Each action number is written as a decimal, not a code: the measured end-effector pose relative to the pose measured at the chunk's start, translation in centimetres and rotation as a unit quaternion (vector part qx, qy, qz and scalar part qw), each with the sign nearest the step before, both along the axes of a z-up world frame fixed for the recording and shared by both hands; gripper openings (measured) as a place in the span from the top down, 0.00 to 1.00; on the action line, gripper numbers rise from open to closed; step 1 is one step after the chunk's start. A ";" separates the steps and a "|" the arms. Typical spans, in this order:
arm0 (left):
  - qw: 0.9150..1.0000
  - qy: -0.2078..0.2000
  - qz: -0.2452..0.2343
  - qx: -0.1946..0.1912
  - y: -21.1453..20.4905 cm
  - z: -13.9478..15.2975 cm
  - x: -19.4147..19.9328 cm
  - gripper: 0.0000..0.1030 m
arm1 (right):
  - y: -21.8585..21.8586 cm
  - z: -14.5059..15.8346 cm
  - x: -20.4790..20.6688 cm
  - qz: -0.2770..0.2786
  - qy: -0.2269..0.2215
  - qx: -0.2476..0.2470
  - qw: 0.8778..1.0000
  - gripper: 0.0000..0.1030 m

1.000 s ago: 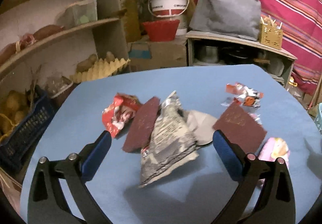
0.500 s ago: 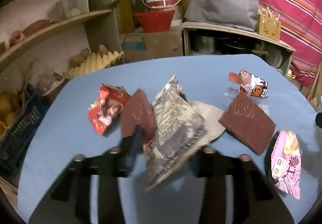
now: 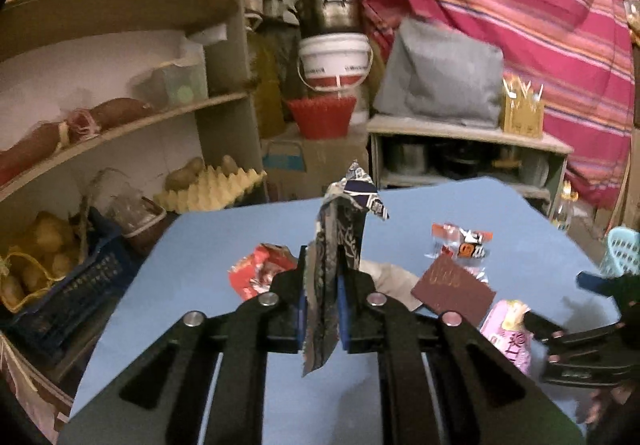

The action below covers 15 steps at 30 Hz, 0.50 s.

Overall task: Collect trash
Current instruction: 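Return both tools to the table and grasp the silver-patterned wrapper with the left tool, then grasp the pink snack wrapper with the right tool while the left tool holds the silver wrapper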

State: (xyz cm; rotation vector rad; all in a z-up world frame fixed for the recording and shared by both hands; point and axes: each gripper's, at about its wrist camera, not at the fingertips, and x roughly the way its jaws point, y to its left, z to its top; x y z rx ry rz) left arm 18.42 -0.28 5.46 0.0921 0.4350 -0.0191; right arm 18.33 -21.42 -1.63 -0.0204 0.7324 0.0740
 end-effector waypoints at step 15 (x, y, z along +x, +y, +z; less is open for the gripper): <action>0.999 -0.022 0.042 -0.015 5.5 1.6 -2.3 0.88 | 3.4 -3.2 3.2 -0.001 0.069 -0.027 0.997 0.05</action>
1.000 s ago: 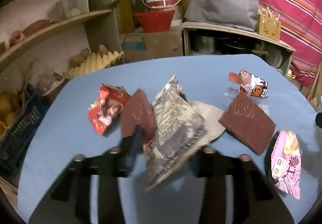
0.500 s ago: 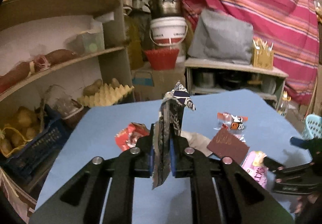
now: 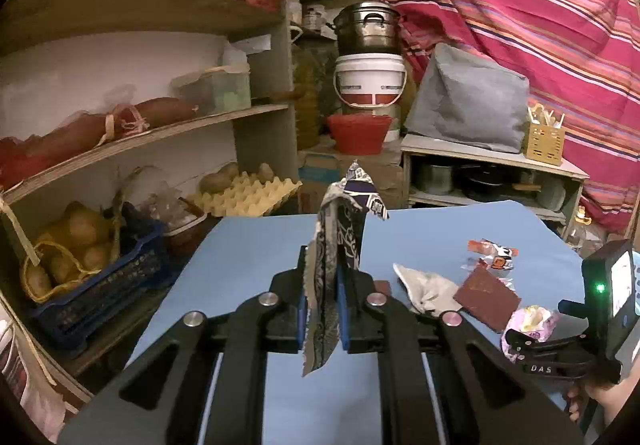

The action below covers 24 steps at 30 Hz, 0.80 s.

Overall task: Collect trash
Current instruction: 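Grasp the pink snack wrapper with the right tool while the left tool holds the silver wrapper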

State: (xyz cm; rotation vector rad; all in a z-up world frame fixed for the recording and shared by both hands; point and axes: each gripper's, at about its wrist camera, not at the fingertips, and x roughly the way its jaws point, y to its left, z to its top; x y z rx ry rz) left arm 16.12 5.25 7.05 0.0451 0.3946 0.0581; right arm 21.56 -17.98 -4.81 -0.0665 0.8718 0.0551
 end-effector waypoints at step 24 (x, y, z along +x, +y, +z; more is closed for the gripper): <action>1.000 0.007 0.000 0.022 -2.0 -0.8 0.6 0.88 | -3.2 3.4 -2.3 0.030 -0.027 0.039 0.998 0.51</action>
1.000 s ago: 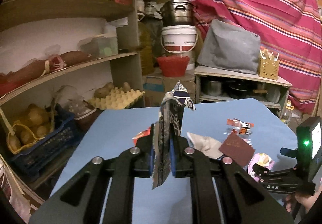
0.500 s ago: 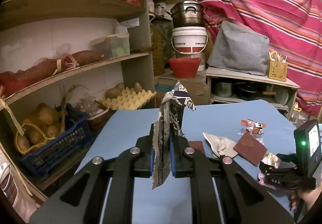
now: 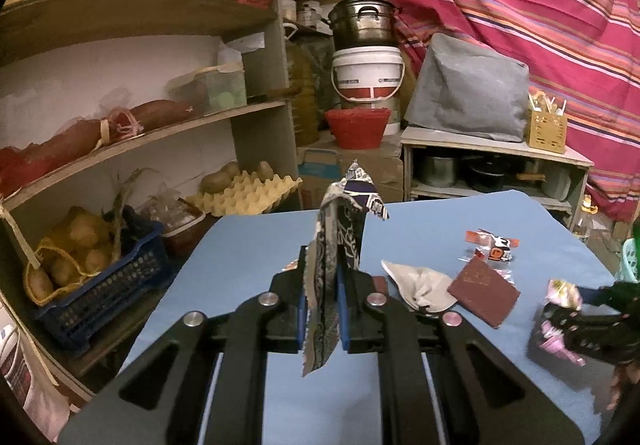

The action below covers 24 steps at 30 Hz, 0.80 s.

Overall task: Collect trash
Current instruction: 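Grasp the pink snack wrapper with the right tool while the left tool holds the silver wrapper, then carry both wrappers over the light-blue basket and open both tools to drop them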

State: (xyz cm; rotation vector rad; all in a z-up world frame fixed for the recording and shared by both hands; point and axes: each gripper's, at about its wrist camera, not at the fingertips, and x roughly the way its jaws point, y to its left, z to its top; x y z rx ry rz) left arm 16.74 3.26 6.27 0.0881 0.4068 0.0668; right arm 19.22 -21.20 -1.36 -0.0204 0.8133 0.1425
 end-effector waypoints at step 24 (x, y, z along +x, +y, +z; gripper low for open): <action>0.994 -0.003 -0.110 -0.017 -14.5 0.8 0.2 0.88 | -16.0 5.8 -7.3 -0.111 -0.088 0.026 0.990 0.50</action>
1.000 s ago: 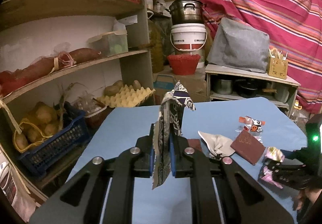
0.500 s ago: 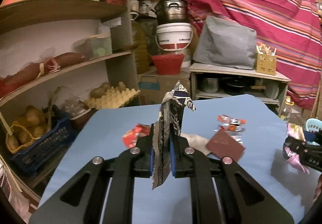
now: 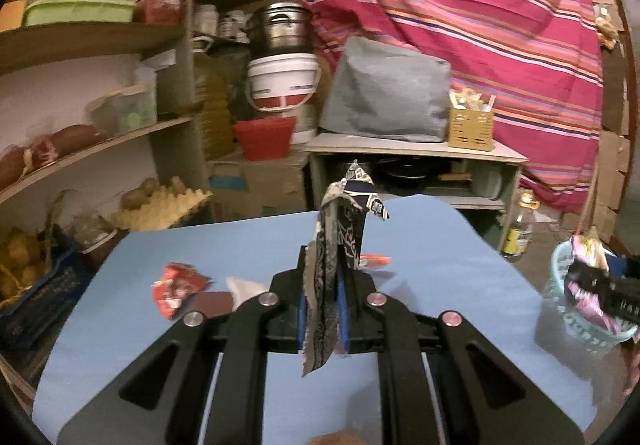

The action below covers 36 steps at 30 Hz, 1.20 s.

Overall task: Collect trash
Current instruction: 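Carry both wrappers over the light-blue basket and open both tools to drop them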

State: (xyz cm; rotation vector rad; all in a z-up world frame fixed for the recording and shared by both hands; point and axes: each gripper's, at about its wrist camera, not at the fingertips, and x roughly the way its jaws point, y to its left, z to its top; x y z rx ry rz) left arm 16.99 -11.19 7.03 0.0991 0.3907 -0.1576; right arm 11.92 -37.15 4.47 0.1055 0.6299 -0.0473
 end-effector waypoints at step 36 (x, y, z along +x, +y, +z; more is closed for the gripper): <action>0.983 0.028 -0.181 -0.008 -24.5 0.5 -1.8 0.88 | -19.0 -2.6 -4.8 -0.175 0.018 0.012 0.984 0.15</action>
